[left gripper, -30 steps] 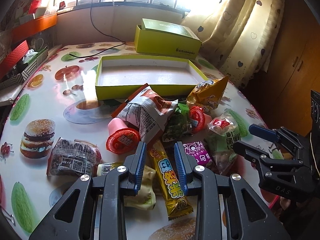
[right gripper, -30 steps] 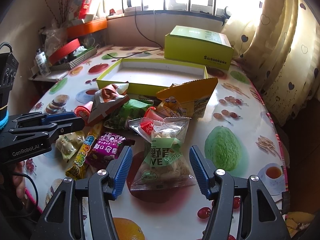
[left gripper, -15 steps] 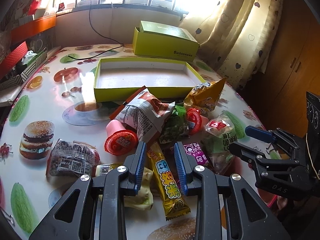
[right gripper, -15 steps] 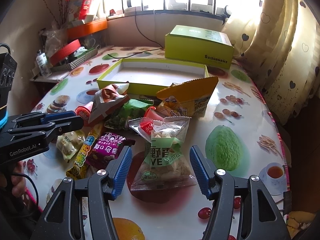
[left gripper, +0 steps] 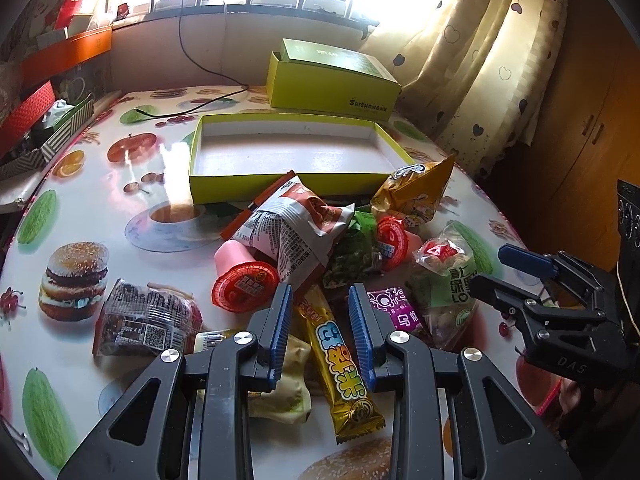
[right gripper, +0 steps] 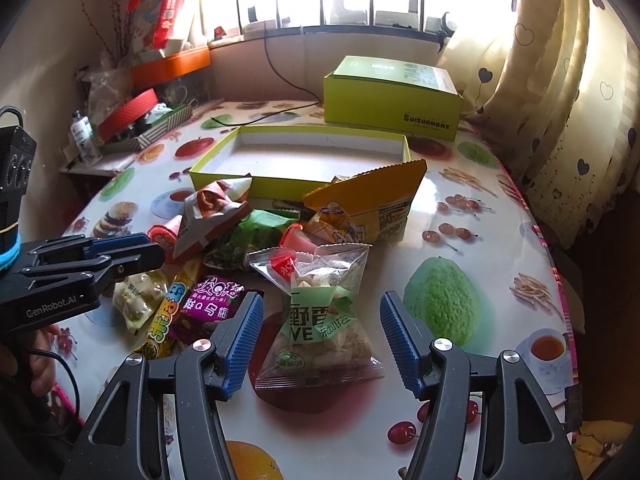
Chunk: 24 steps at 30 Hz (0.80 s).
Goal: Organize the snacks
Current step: 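Move both grippers over the snack heap toward the packets, then grasp the white-orange snack bag with left gripper while right gripper grasps yellow chip bag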
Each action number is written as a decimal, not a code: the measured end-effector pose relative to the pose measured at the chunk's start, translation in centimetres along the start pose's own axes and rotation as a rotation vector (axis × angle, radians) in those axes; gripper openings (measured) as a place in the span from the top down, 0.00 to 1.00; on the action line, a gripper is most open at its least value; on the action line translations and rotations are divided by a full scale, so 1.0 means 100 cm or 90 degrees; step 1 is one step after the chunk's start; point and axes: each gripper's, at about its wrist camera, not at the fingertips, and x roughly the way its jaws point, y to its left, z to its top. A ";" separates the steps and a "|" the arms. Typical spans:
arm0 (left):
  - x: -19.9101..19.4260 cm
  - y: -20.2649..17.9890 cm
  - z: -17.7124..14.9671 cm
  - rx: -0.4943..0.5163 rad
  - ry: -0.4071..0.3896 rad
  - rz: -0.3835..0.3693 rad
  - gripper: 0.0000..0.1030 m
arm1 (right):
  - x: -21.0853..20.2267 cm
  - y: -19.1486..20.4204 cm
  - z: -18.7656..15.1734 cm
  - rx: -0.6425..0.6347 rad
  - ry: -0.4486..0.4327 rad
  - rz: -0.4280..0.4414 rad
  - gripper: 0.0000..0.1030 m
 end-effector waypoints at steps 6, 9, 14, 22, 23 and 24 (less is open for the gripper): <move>0.000 0.003 0.003 -0.005 -0.002 -0.009 0.69 | 0.001 -0.003 0.002 0.003 -0.002 0.005 0.39; 0.002 0.005 0.006 -0.014 -0.001 -0.016 0.63 | 0.002 -0.004 0.003 0.004 -0.003 0.004 0.39; 0.003 0.007 0.010 -0.023 -0.001 -0.023 0.58 | 0.002 -0.006 0.005 0.006 -0.005 0.002 0.39; 0.010 0.011 0.017 -0.042 0.006 -0.035 0.54 | 0.004 -0.008 0.007 0.007 -0.008 0.001 0.38; 0.011 0.011 0.018 -0.046 0.007 -0.039 0.54 | 0.004 -0.009 0.007 0.006 -0.009 0.002 0.38; 0.012 0.012 0.019 -0.050 0.009 -0.041 0.54 | 0.004 -0.009 0.008 0.006 -0.009 0.002 0.38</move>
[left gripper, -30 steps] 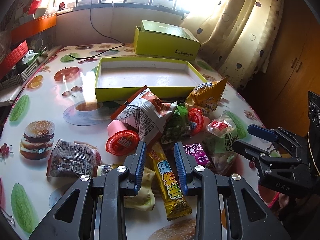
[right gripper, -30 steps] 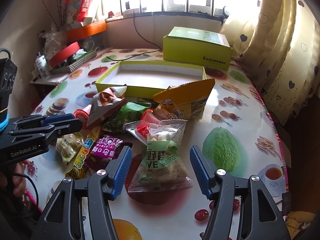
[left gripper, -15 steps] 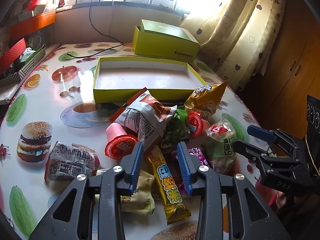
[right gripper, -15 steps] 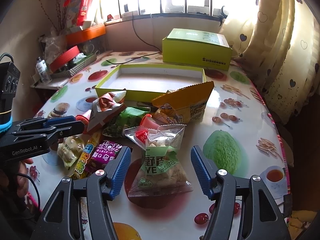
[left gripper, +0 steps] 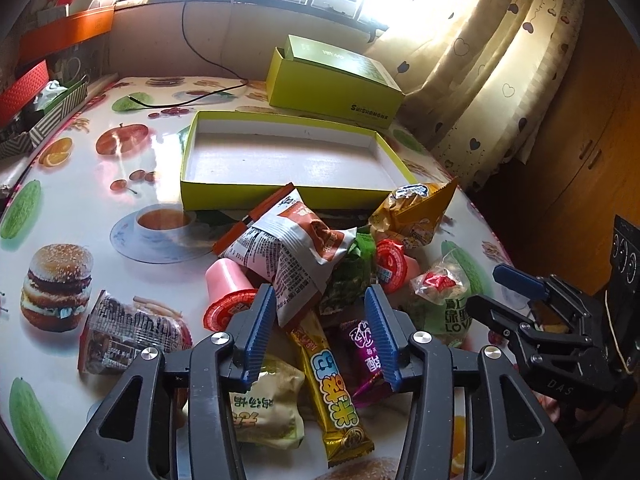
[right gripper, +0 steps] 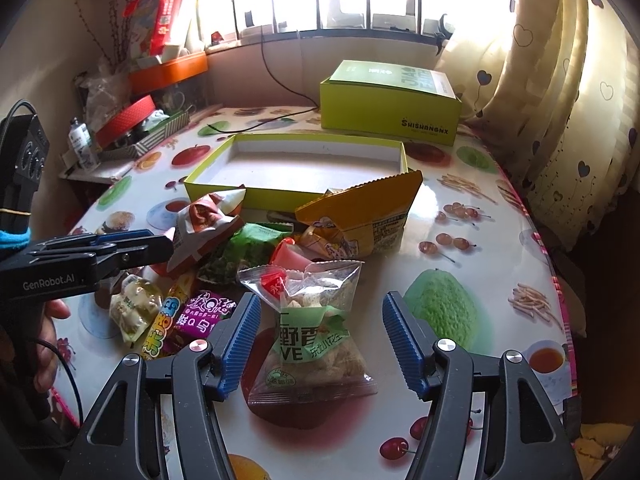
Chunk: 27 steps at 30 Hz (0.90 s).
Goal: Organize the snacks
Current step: 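Grasp the white-orange snack bag with left gripper while right gripper grasps yellow chip bag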
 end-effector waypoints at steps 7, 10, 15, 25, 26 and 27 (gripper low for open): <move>0.007 0.003 0.009 -0.032 0.006 -0.011 0.54 | 0.003 -0.003 0.006 0.001 -0.004 -0.001 0.38; 0.011 0.005 0.013 -0.046 0.010 -0.014 0.51 | 0.005 -0.005 0.008 0.004 -0.004 -0.002 0.38; 0.020 0.009 0.017 -0.076 0.024 -0.015 0.47 | 0.007 -0.006 0.009 0.005 -0.005 -0.002 0.38; 0.037 0.015 0.031 -0.102 0.043 -0.028 0.45 | 0.014 -0.011 0.014 0.007 0.000 -0.005 0.38; 0.039 0.017 0.034 -0.106 0.044 -0.028 0.45 | 0.015 -0.011 0.014 0.008 0.001 -0.007 0.38; 0.040 0.018 0.036 -0.110 0.044 -0.028 0.44 | 0.016 -0.012 0.014 0.009 0.001 -0.007 0.38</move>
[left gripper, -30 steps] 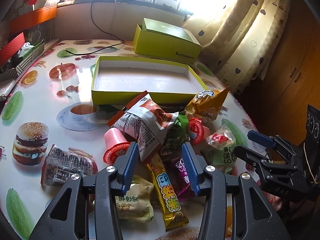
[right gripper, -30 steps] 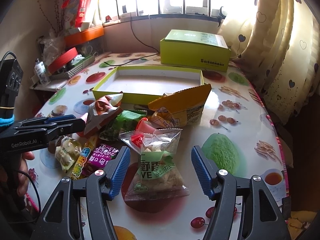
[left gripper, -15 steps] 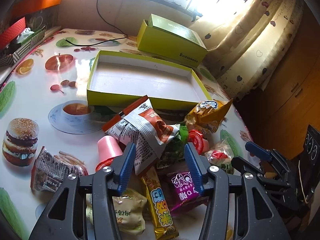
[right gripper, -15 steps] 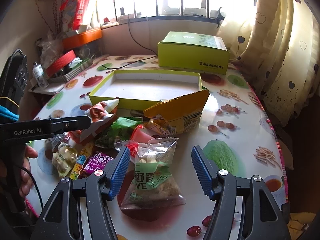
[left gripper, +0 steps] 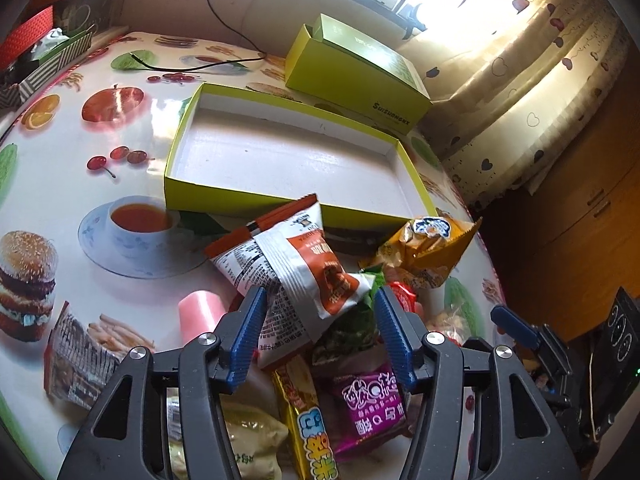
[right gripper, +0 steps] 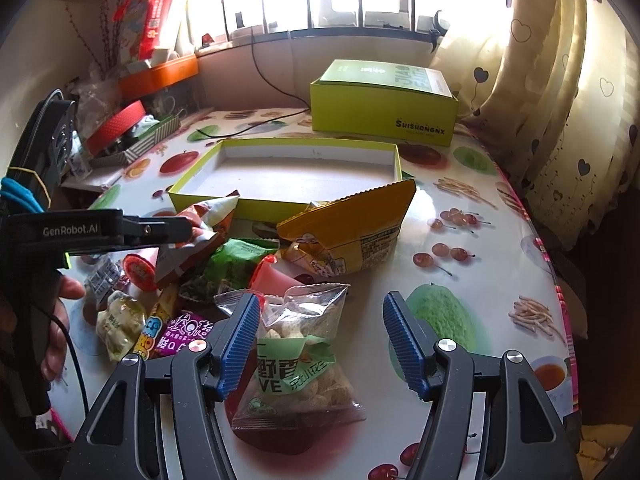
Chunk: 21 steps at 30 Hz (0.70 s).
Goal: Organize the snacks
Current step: 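Grasp the white-orange snack bag with left gripper while right gripper grasps yellow chip bag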
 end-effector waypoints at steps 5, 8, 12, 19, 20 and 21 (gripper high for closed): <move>0.001 0.004 0.008 -0.021 -0.005 0.002 0.40 | 0.003 -0.003 0.002 0.007 -0.003 -0.001 0.38; 0.003 0.005 0.012 -0.036 -0.007 0.005 0.38 | 0.005 -0.005 0.005 0.011 -0.005 -0.001 0.38; 0.012 0.006 0.013 -0.047 0.002 0.025 0.36 | 0.007 -0.010 0.010 0.026 -0.013 0.000 0.38; 0.025 0.016 0.016 -0.072 0.021 0.030 0.33 | 0.018 -0.026 0.023 0.080 -0.013 0.018 0.37; 0.027 0.017 0.017 -0.076 0.024 0.029 0.33 | 0.019 -0.029 0.026 0.092 -0.014 0.021 0.37; 0.028 0.018 0.017 -0.080 0.027 0.027 0.33 | 0.020 -0.032 0.029 0.105 -0.016 0.023 0.37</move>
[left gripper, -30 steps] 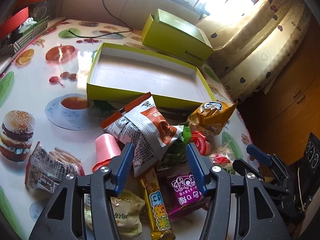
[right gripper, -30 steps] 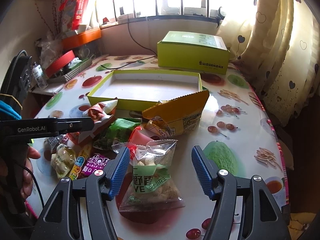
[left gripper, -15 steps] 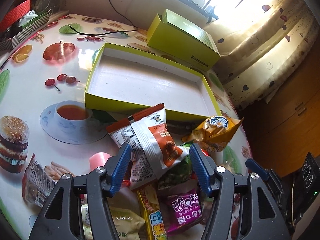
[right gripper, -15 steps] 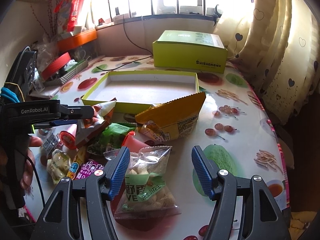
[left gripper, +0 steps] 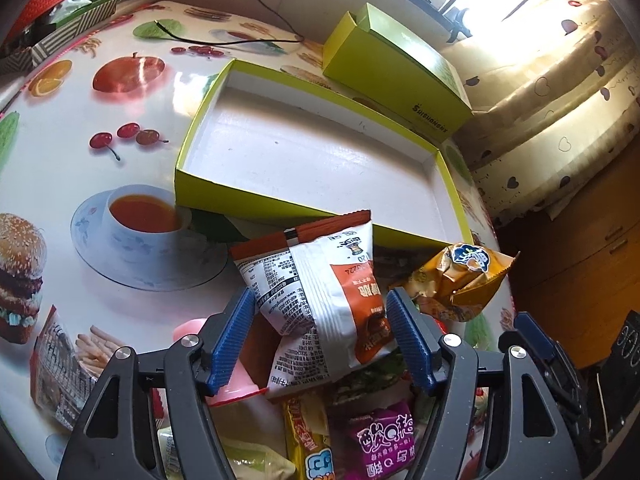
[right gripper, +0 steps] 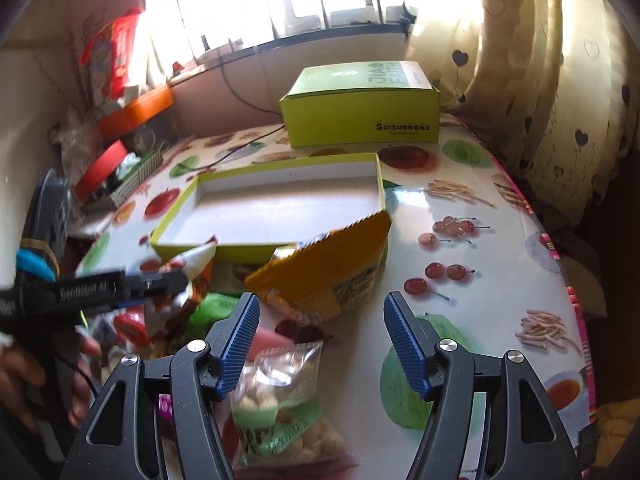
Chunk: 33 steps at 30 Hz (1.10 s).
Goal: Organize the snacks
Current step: 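Grasp the white-orange snack bag with left gripper while right gripper grasps yellow chip bag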
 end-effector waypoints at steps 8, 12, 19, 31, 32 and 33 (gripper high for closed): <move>0.003 -0.002 0.000 0.032 -0.005 0.003 0.33 | 0.016 -0.025 0.027 0.135 -0.008 0.030 0.35; 0.009 -0.004 -0.002 0.046 0.003 0.007 0.34 | 0.033 -0.029 0.031 0.155 0.014 0.023 0.35; 0.012 -0.009 -0.006 0.083 0.000 0.022 0.39 | 0.046 -0.034 0.022 0.167 0.067 0.026 0.33; 0.013 -0.013 -0.009 0.123 0.000 0.024 0.43 | 0.058 -0.052 0.010 0.272 0.136 0.099 0.31; 0.013 -0.014 -0.009 0.125 0.000 0.024 0.43 | 0.060 -0.053 0.009 0.284 0.142 0.110 0.31; 0.013 -0.014 -0.009 0.126 0.000 0.024 0.43 | 0.061 -0.054 0.008 0.294 0.148 0.122 0.31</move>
